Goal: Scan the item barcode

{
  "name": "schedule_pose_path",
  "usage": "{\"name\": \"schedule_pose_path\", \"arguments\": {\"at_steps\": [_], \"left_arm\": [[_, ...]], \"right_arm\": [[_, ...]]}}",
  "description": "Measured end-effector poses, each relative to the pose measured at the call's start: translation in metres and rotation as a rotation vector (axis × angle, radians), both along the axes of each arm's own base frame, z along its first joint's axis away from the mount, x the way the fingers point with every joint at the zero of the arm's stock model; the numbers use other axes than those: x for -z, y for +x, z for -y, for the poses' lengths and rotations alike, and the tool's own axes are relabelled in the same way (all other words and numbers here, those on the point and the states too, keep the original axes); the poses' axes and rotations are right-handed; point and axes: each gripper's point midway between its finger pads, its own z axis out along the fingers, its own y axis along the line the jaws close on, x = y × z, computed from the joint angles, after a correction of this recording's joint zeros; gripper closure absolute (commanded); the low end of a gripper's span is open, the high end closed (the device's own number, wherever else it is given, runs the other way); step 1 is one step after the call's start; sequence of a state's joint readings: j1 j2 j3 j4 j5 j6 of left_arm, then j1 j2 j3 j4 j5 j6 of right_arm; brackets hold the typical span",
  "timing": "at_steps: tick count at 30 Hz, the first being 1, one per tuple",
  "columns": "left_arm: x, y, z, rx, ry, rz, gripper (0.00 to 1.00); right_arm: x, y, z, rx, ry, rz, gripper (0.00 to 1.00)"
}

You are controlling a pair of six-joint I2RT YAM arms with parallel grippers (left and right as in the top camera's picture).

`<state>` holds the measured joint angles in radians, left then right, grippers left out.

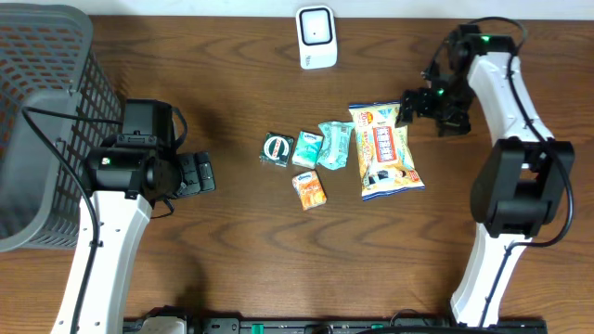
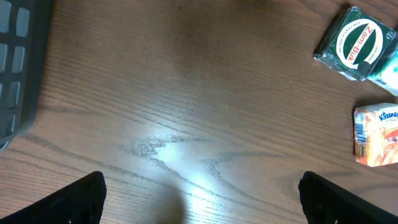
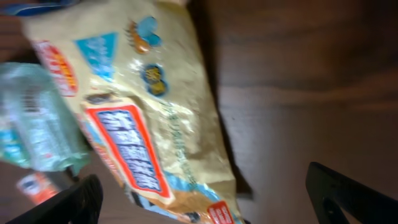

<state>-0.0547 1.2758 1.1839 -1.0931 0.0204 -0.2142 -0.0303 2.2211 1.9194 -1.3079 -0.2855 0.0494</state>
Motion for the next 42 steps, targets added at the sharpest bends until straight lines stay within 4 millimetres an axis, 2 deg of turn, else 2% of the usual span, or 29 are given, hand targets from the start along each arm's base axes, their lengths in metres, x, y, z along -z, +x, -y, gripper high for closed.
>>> {"name": "schedule_pose_path", "arguments": {"at_steps": [5,14,20,22,24,29,30,31,32,42], "left_arm": [[0.000,0.000,0.000,0.000,0.000,0.000,0.02],[0.000,0.000,0.000,0.000,0.000,0.000,0.02],[0.000,0.000,0.000,0.000,0.000,0.000,0.02],[0.000,0.000,0.000,0.000,0.000,0.000,0.03],[0.000,0.000,0.000,0.000,0.000,0.000,0.02],[0.000,0.000,0.000,0.000,0.000,0.000,0.02],[0.000,0.000,0.000,0.000,0.000,0.000,0.02],[0.000,0.000,0.000,0.000,0.000,0.000,0.02],[0.000,0.000,0.000,0.000,0.000,0.000,0.02],[0.000,0.000,0.000,0.000,0.000,0.000,0.02]], "right_arm": [[0.013,-0.002,-0.009,-0.043,0.081,0.014,0.01],[0.051,-0.011,-0.019,-0.067,0.141,0.027,0.01],[0.050,-0.010,-0.030,-0.094,0.219,0.104,0.03],[0.050,-0.011,-0.038,-0.116,0.268,0.131,0.09],[0.051,-0.014,-0.043,-0.128,0.304,0.149,0.25],[0.060,-0.027,-0.052,-0.138,0.360,0.128,0.68],[0.061,-0.029,-0.053,-0.139,0.369,0.122,0.79],[0.063,-0.031,-0.054,-0.133,0.379,0.112,0.96],[0.064,-0.032,-0.055,-0.129,0.384,0.107,0.99],[0.056,-0.038,-0.055,-0.084,0.388,0.036,0.99]]}}
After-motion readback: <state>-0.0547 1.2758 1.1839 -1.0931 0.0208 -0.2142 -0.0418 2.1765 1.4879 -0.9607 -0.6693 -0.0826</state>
